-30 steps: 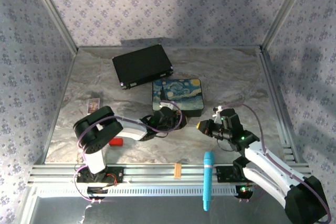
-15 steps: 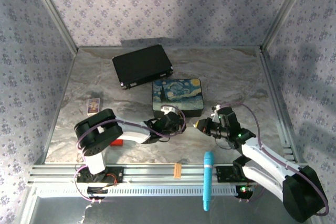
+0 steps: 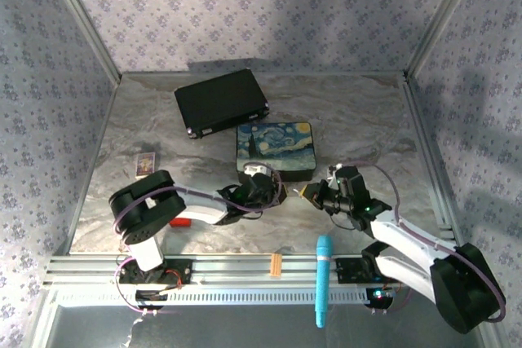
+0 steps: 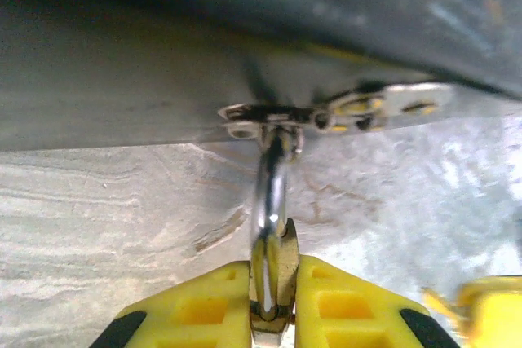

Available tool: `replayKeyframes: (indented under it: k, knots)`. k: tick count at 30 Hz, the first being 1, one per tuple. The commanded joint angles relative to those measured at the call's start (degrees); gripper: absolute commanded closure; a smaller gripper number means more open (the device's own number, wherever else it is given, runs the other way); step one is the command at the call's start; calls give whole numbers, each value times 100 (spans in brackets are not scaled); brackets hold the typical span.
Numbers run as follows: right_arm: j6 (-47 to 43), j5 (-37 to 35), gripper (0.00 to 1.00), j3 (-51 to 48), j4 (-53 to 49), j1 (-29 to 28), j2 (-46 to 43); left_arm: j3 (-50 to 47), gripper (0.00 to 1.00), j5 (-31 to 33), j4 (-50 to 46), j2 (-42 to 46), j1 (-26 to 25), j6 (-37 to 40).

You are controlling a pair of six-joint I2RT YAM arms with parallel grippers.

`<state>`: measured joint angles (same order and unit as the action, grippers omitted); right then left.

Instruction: Unlock the padlock with the key

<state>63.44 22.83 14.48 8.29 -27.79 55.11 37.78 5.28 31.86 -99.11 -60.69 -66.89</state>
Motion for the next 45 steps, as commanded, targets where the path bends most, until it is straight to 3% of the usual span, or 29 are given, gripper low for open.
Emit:
replayKeyframes:
  k: [1,8,14,25,45]
  knots:
    - [688,137,100,-177,504,-33,76,-395,85,-211,670,34,244,-1199]
    - [657,418,100,-71,865,-22,414,-439,86,-523,1077,15,323,-1898]
    - [682,863,100,-16,1796,119,1154,-451,87,-520,1030,154,329,-2177]
    - [985,1076,100,-13,2285,493,1419,-436,92,-360,946,289,334,-2112]
    - [1182,1066,100,99,2641,389,1830,-238,92,-413,719,317,329,-2050]
